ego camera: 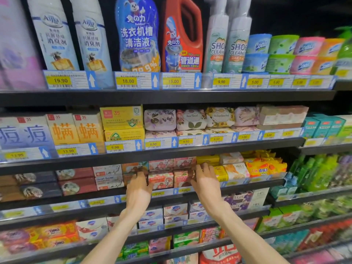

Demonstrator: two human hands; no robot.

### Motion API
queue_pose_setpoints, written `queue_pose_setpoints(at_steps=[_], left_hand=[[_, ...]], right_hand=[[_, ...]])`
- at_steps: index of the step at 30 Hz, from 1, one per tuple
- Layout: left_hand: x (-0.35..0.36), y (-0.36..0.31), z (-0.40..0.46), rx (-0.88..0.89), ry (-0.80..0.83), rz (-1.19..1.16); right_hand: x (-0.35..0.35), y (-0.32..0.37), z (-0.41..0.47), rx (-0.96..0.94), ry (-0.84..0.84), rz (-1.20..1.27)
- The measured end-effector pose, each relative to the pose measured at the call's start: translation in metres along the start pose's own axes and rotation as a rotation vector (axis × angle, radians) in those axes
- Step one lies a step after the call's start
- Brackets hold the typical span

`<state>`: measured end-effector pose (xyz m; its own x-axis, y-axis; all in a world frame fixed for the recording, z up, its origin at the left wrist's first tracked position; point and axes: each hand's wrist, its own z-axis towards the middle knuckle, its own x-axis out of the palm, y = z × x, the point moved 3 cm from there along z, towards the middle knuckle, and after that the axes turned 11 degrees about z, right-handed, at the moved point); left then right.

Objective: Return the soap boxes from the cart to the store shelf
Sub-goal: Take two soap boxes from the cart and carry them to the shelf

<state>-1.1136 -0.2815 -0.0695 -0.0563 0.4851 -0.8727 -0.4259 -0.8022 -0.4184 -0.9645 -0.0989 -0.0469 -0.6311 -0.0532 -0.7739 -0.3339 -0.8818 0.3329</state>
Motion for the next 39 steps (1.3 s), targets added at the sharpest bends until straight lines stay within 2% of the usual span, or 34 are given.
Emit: queue_pose_setpoints(at_steps=[9, 18, 21, 24, 27, 33, 39], left_hand=[[-0.002, -0.005, -0.003, 0.004, 0.017, -0.015], [-0.010, -0.006, -0.008, 0.021, 0.037, -0.011], [-0.016, -0.001, -0.020, 0.126, -0.045, 0.007], [-0.033, 0.001, -0.038, 0.218, -0.171, 0.123], [-0.050, 0.008, -0.060, 0.226, -0.219, 0.260], [-0.087, 0.056, -0.125, 0.154, -0.285, 0.372], [-0.131, 0.131, -0.229, -0.060, -0.335, 0.486]], right_hand=[[0.009, 0.001, 0.007, -0.001, -0.031, -0.106], [0.003, 0.001, 0.003, -0.021, 0.012, -0.071], [-0.006, 0.005, 0.000, -0.024, 0.029, -0.043], [-0.012, 0.019, -0.002, -0.067, 0.045, -0.011], [-0.012, 0.040, -0.008, -0.187, 0.075, 0.065], [0.008, 0.095, -0.031, -0.535, 0.323, 0.206], [0.025, 0.170, -0.088, -0.813, 0.441, 0.369]])
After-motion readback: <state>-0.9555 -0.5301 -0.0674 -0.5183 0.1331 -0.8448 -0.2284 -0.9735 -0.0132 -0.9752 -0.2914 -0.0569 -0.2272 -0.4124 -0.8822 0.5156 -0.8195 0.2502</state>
